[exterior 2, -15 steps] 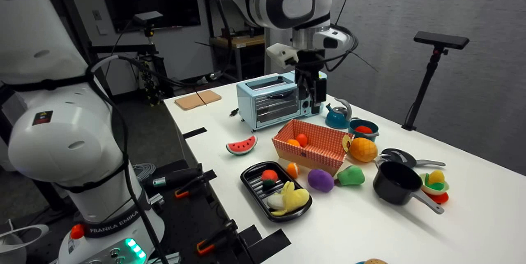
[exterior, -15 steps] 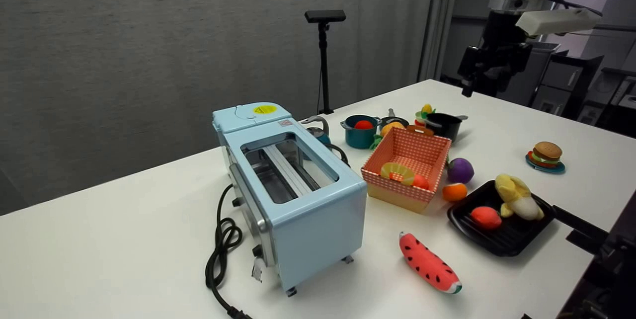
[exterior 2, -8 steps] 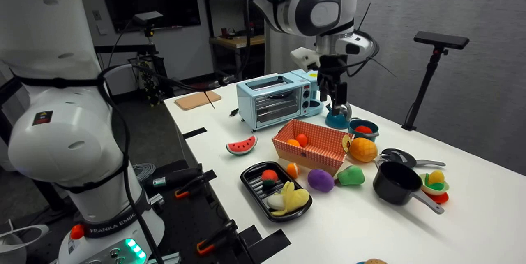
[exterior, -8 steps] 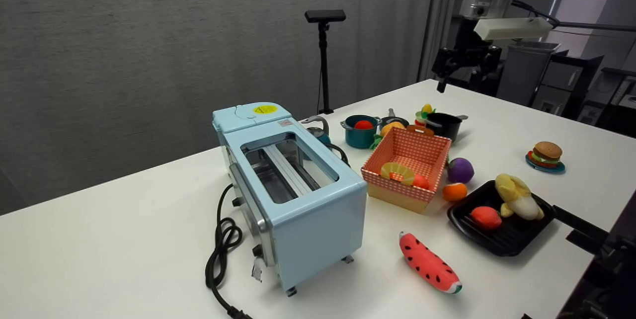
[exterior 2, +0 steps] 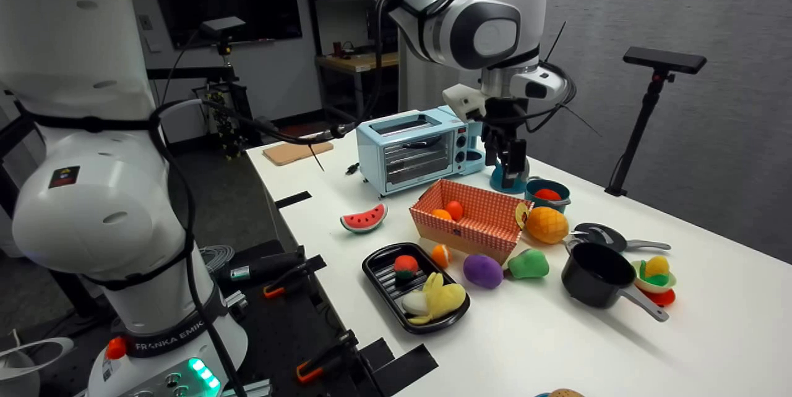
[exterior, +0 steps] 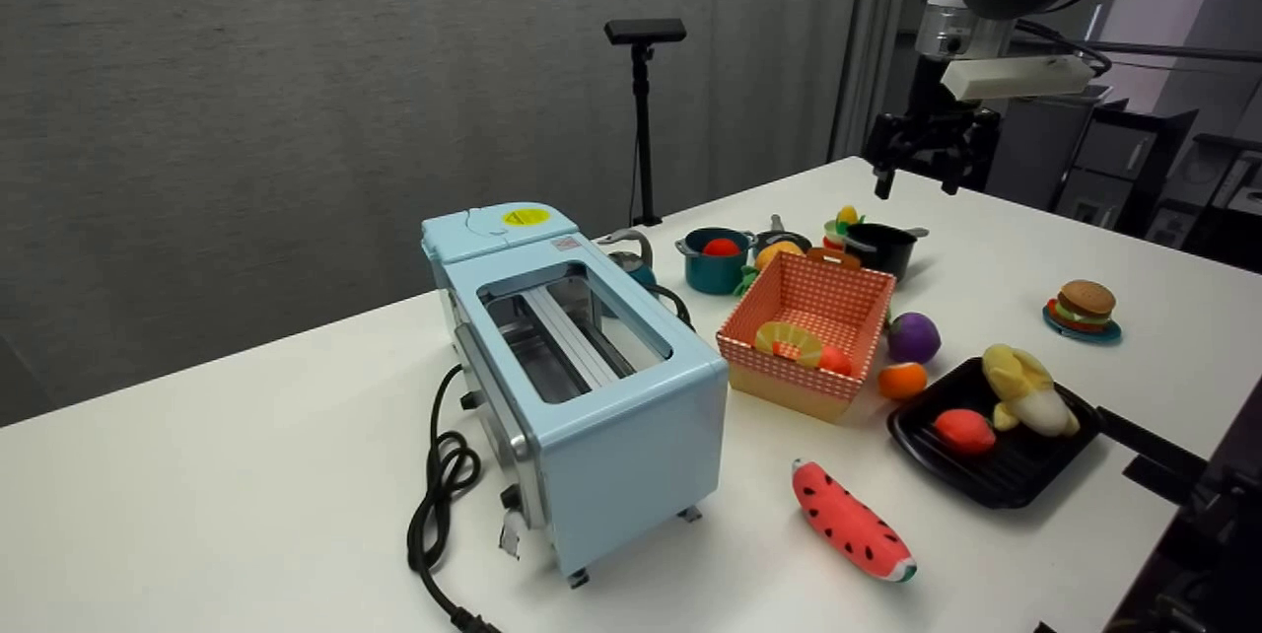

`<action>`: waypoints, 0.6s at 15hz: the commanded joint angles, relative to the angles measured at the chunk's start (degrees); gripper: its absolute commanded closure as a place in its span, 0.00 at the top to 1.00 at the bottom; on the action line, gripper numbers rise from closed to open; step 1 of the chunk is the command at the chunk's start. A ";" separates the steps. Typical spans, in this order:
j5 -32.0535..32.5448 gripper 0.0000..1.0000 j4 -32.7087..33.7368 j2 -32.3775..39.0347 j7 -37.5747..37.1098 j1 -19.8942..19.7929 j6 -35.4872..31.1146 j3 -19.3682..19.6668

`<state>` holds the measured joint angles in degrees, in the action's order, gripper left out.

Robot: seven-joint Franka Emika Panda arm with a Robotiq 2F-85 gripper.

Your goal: Remove the pink plushy from the box and put it on the table

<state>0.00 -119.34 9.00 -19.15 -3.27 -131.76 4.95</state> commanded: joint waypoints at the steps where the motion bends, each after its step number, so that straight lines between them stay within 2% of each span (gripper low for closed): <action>1: 0.64 1.00 -6.80 -4.70 -1.44 0.37 -3.76 0.33; 6: 1.83 1.00 -14.13 -8.39 -1.32 -0.03 -7.67 0.31; 9: 2.73 1.00 -15.07 -8.40 -1.34 -0.21 -8.43 0.25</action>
<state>0.86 -131.77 2.77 -19.18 -3.26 -138.25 5.06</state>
